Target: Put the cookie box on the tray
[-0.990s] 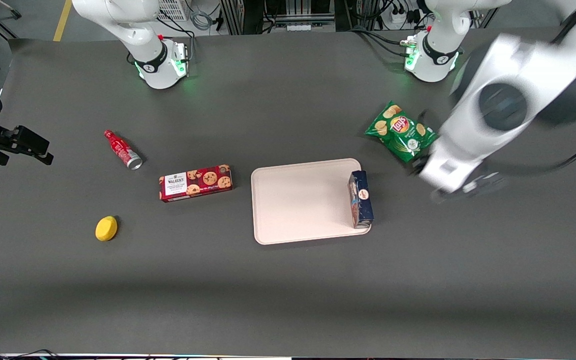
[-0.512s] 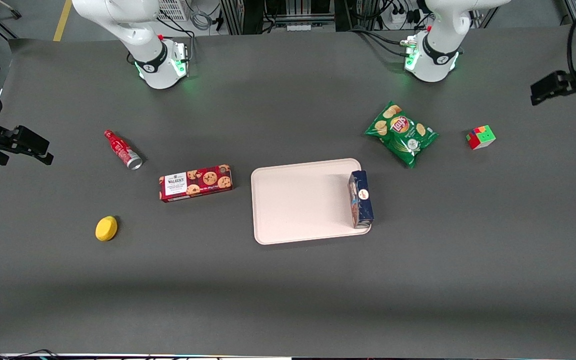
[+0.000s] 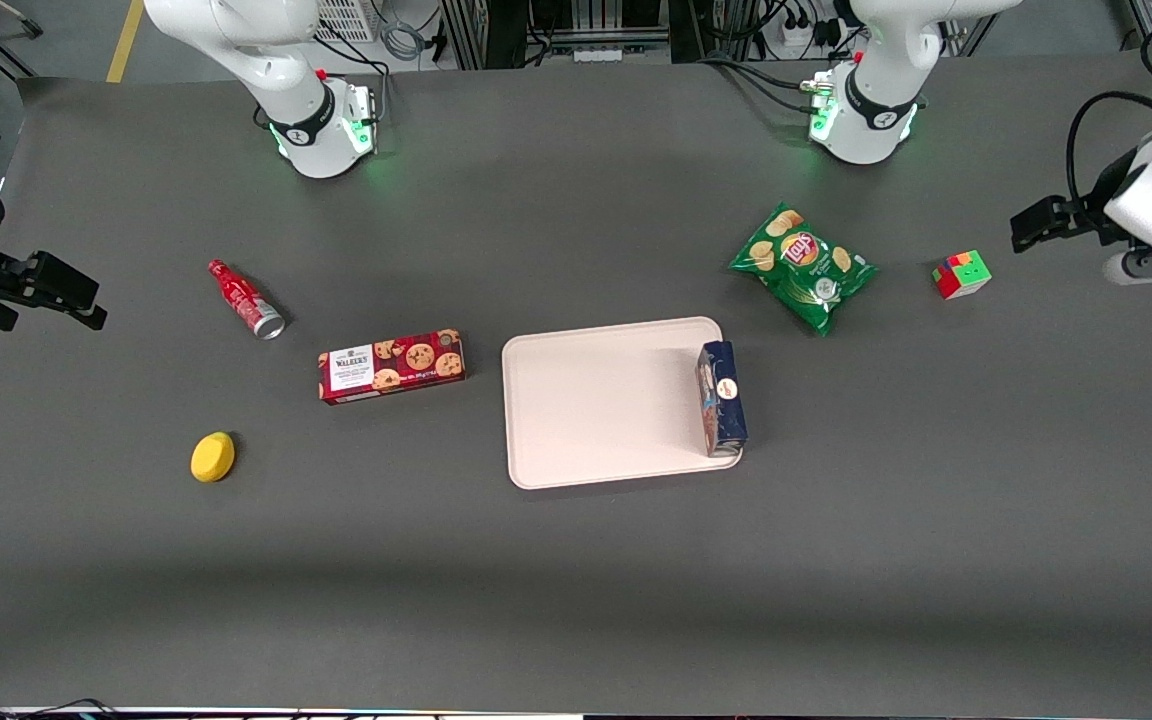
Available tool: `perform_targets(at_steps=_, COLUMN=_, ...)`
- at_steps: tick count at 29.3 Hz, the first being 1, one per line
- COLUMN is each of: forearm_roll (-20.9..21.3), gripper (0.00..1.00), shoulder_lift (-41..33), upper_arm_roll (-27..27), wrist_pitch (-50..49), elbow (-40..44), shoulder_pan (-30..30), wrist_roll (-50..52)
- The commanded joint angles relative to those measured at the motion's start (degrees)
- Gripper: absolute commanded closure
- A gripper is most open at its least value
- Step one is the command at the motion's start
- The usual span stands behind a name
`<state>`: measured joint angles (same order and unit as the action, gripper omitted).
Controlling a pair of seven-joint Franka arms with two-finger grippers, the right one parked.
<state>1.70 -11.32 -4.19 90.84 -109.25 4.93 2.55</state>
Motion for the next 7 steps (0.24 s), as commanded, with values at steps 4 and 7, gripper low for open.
perform_targets(at_steps=4, forearm_roll=-2.23, gripper=0.0, shoulder_lift=-1.86, upper_arm_roll=1.29, wrist_pitch=1.53, elbow=-1.93, shoulder_pan=-0.53, wrist_roll=-1.14)
perform_targets(at_steps=7, forearm_roll=-2.23, gripper=0.0, shoulder_lift=-1.86, upper_arm_roll=1.29, wrist_pitch=1.35, elbow=-1.76, shoulder_pan=-0.53, wrist_roll=-1.14)
